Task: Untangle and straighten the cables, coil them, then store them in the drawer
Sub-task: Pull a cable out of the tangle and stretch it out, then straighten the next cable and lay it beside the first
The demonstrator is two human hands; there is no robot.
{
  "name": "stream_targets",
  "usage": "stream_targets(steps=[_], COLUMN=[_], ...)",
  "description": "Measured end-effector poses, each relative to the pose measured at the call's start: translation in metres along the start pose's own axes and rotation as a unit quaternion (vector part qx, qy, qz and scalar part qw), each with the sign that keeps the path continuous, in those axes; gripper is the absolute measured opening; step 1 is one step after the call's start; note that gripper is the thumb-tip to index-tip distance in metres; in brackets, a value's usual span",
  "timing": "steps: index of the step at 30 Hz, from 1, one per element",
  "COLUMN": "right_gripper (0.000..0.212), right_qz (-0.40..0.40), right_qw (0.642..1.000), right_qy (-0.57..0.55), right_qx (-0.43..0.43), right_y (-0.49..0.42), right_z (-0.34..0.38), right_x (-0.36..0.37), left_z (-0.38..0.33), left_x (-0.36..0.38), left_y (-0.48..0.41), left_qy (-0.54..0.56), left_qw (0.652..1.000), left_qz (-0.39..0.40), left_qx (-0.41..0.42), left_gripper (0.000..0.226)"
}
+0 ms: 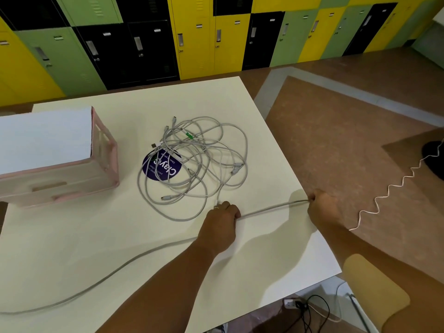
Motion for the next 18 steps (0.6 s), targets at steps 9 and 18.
stream_targets(steps=[9,18], right_gripper=[0.038,0.067], right_qz=[0.073,0.049], right_qw=[0.997,0.995], right_qy=[-0.036,0.084], right_qx=[0.014,-0.018], right_y=[0.010,0.012], right_z=[0.002,0.021], right_x=[0.014,-0.006], left_z=[0.009,0.021], left_x=[0.000,-0.042], left_y=[0.008,0.040], left_qy=[0.048,0.021], left_qw=[0.998,0.995], left_qz=[0.018,-0.025], left_qx=[0.023,0.090], left_gripper=[0.043,0.023])
Point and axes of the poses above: each hand's wrist, its own y-axis away from the middle knuckle, its own x-axis out of the palm, z = x × y, the point moved 7 cm from there along -y, towards the middle knuckle, and after that the axes turned 11 degrees about x, right-handed, at the moved point
